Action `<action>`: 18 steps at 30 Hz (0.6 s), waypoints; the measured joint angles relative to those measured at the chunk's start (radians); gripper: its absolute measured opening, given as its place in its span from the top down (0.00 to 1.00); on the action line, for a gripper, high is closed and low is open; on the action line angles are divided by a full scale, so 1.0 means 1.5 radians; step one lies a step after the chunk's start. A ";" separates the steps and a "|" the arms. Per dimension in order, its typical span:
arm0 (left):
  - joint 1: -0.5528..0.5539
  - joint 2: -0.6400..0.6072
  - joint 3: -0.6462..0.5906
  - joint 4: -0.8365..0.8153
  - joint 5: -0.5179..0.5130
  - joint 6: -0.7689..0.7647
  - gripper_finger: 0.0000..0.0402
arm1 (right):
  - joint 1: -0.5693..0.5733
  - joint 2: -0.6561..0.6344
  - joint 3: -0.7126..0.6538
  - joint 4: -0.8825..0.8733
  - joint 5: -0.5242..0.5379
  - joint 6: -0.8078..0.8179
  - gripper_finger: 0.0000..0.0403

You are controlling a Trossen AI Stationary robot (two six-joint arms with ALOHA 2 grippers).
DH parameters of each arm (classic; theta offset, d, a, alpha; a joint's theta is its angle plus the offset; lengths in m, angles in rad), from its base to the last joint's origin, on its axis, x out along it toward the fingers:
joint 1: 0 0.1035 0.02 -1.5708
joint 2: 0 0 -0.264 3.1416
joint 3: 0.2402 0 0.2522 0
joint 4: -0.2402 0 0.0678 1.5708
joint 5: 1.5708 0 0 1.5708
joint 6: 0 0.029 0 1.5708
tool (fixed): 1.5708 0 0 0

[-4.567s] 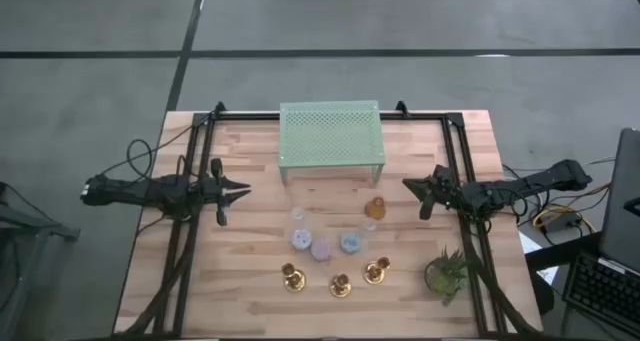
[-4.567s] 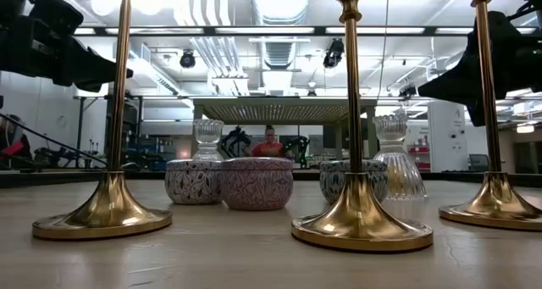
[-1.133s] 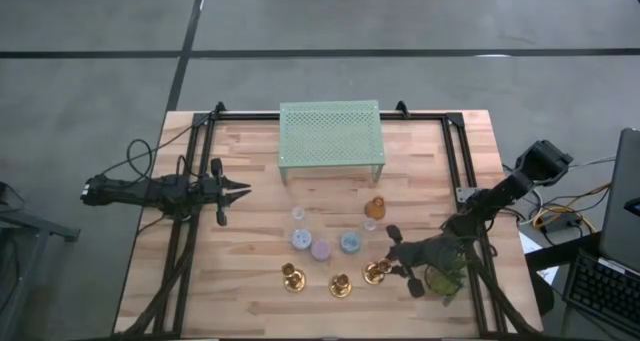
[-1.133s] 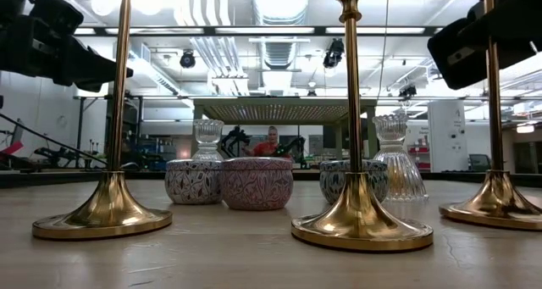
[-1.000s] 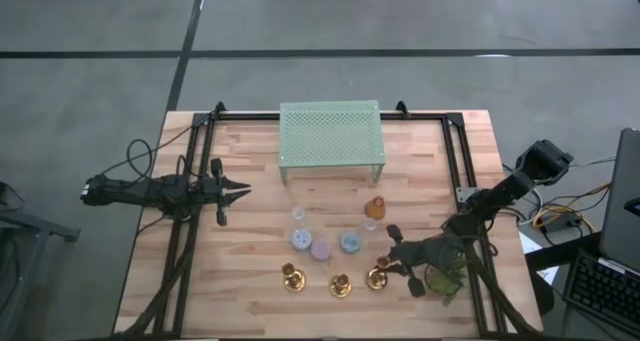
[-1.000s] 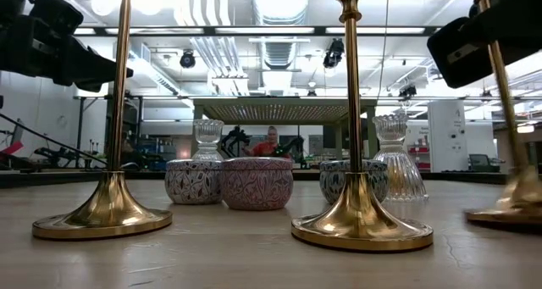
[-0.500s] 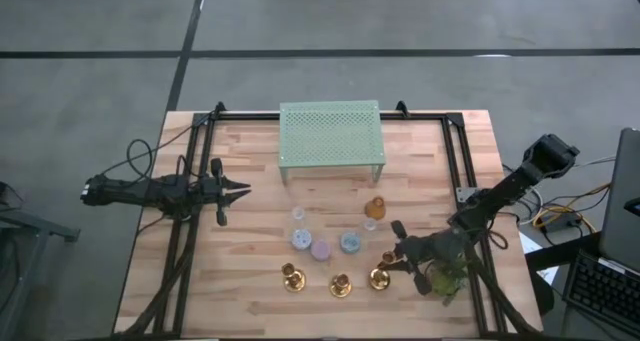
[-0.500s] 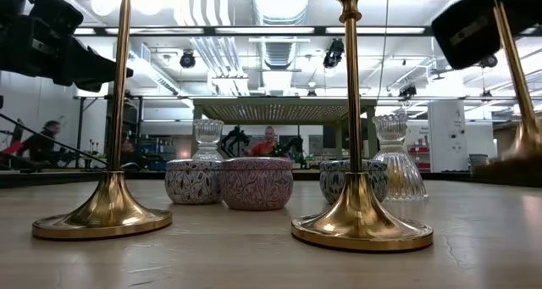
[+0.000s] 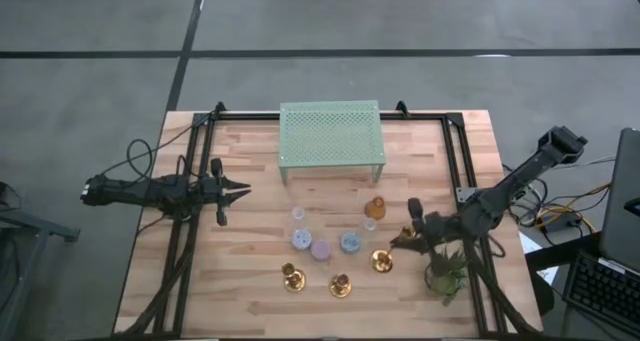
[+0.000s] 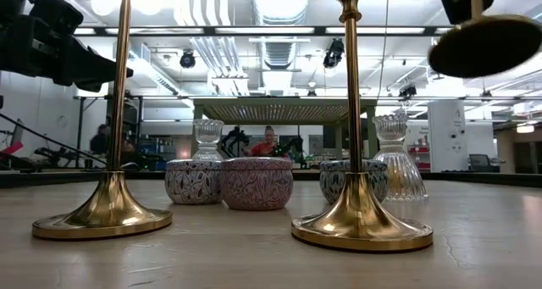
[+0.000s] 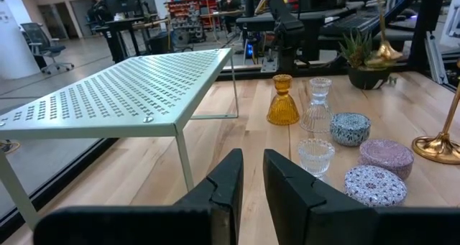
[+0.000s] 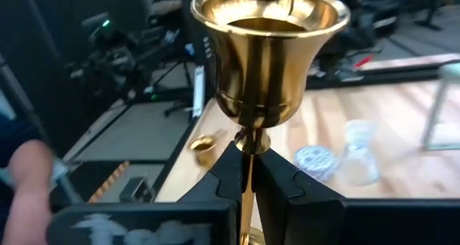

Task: Pick & Place candle stick holders
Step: Put the right gold candle holder on the shelf

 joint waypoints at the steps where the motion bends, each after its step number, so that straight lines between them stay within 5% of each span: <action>1: 0.000 0.000 0.000 0.000 0.000 0.000 0.85 | -0.004 -0.012 0.000 -0.007 0.009 -0.001 0.97; 8: 0.000 0.000 0.000 0.000 0.000 0.000 0.85 | -0.078 -0.057 0.018 -0.058 0.035 -0.001 0.97; 18: 0.000 0.000 0.000 0.000 0.000 0.000 0.85 | -0.223 -0.013 0.203 -0.258 0.034 -0.045 0.97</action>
